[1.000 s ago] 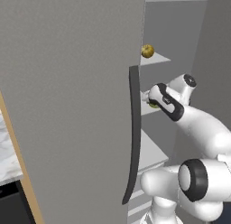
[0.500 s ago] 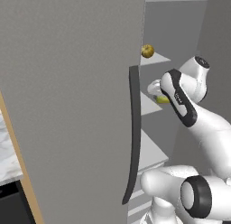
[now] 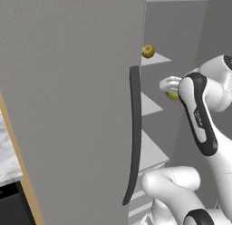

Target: Take the mango and lemon from the second highest rack and move them to the highest rack where the squashs are located, to maximize freezer space. Close the freezer door after rearranging.

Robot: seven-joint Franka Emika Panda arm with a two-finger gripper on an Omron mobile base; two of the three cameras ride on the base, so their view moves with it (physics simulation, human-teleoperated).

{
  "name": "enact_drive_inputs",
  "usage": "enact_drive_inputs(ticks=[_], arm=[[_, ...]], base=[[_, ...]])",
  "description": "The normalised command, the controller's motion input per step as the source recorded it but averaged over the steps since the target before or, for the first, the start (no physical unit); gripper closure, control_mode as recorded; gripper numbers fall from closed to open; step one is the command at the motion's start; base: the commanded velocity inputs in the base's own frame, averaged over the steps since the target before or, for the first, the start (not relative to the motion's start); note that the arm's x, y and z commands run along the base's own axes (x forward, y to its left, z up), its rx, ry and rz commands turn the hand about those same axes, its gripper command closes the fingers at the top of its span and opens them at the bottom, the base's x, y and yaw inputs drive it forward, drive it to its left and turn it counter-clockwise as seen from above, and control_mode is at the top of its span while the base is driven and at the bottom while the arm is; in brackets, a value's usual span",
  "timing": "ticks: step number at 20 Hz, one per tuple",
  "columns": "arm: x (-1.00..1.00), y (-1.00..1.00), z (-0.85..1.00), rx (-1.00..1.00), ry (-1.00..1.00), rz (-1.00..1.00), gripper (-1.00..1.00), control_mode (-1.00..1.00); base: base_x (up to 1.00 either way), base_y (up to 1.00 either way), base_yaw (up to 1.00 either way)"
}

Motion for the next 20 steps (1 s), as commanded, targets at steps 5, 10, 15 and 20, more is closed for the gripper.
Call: enact_drive_inputs(ticks=[5, 10, 15, 20], arm=[[-0.15, 0.00, 0.91, -0.04, -0.30, 0.00, 1.00, -1.00], [0.04, 0.00, 0.83, -0.03, -0.12, 0.00, 1.00, -1.00], [0.36, 0.00, 0.54, 0.00, 0.00, 0.00, 1.00, -1.00], [0.49, -0.03, 0.18, 0.00, 0.00, 0.12, 1.00, -1.00]], base=[[0.00, 0.00, 0.00], [0.00, 0.00, 0.00], [0.00, 0.00, 0.00], [0.00, 0.00, 0.00]])
